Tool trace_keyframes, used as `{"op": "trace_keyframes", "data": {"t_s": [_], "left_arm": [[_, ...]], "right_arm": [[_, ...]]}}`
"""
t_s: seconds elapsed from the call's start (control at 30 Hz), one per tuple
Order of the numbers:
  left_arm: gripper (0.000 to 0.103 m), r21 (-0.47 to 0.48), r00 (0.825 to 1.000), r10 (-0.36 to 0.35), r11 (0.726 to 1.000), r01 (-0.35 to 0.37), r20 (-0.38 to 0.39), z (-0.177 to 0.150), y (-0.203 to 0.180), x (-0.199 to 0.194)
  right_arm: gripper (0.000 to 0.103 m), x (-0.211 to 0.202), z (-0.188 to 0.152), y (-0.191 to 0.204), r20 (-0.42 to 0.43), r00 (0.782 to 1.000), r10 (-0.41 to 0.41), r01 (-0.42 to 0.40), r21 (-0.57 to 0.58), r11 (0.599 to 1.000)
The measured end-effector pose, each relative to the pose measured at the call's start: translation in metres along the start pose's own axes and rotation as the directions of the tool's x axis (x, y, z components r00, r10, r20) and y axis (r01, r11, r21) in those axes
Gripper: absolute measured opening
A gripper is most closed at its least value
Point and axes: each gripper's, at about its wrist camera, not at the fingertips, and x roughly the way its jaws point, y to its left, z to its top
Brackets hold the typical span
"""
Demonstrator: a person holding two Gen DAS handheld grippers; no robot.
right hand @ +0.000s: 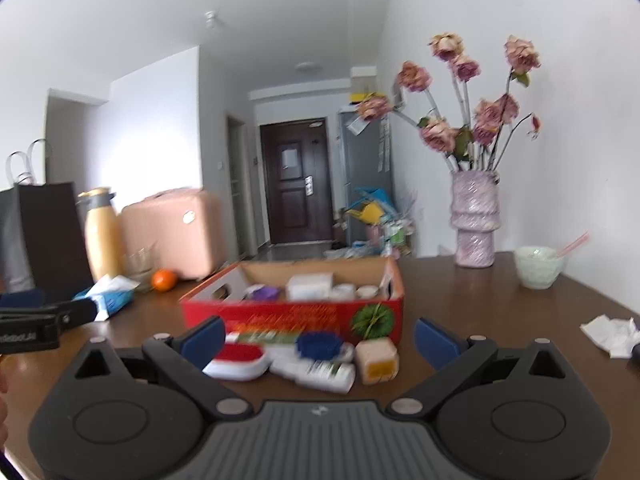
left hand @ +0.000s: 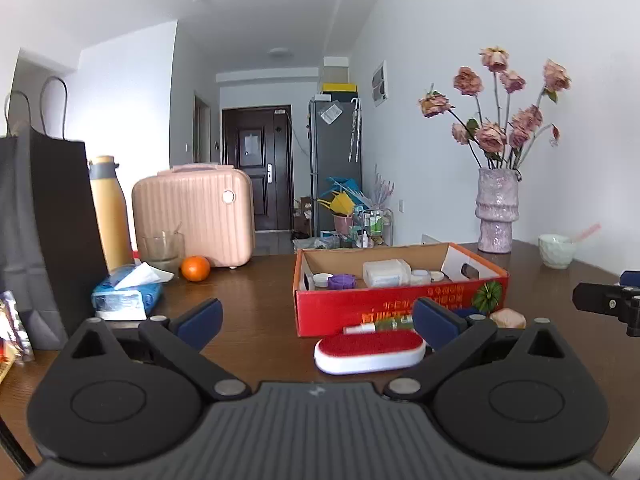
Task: Organize rigid objects
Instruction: 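Withdraw both tools from the box toward the remaining items, then grasp the blue bottle cap with the left tool while the right tool grasps the white plug adapter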
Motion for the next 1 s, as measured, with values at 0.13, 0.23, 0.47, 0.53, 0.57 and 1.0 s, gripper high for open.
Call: {"op": "trace_keyframes", "data": {"t_s": [0.13, 0.23, 0.47, 0.53, 0.57, 1.0], "left_arm": [[0.103, 0.041, 1.000, 0.005, 0.999, -0.006, 0.026, -0.012, -0.003, -0.028], [0.103, 0.027, 1.000, 0.020, 0.999, -0.020, 0.021, -0.027, 0.000, -0.053], [0.103, -0.012, 0.999, 0.027, 1.000, -0.027, -0.018, -0.054, 0.007, -0.089], [0.103, -0.010, 1.000, 0.021, 1.000, -0.022, -0.021, -0.053, 0.005, -0.087], [0.103, -0.008, 1.000, 0.020, 1.000, -0.020, -0.019, -0.053, 0.004, -0.087], [0.103, 0.016, 0.993, -0.051, 0.998, 0.053, -0.109, -0.056, -0.010, -0.048]], "right_arm": [[0.101, -0.027, -0.012, 0.010, 0.012, 1.000, 0.019, -0.019, -0.005, 1.000], [0.101, -0.051, -0.026, 0.016, 0.015, 1.000, 0.008, -0.008, -0.024, 1.000], [0.103, -0.085, -0.053, 0.021, 0.006, 1.000, 0.019, -0.019, -0.006, 1.000], [0.103, -0.082, -0.056, 0.019, -0.011, 1.000, 0.020, -0.020, 0.010, 1.000], [0.103, -0.081, -0.056, 0.018, -0.014, 1.000, 0.010, -0.009, 0.011, 1.000], [0.103, -0.050, -0.063, 0.003, -0.044, 0.999, -0.023, 0.023, 0.004, 1.000]]}}
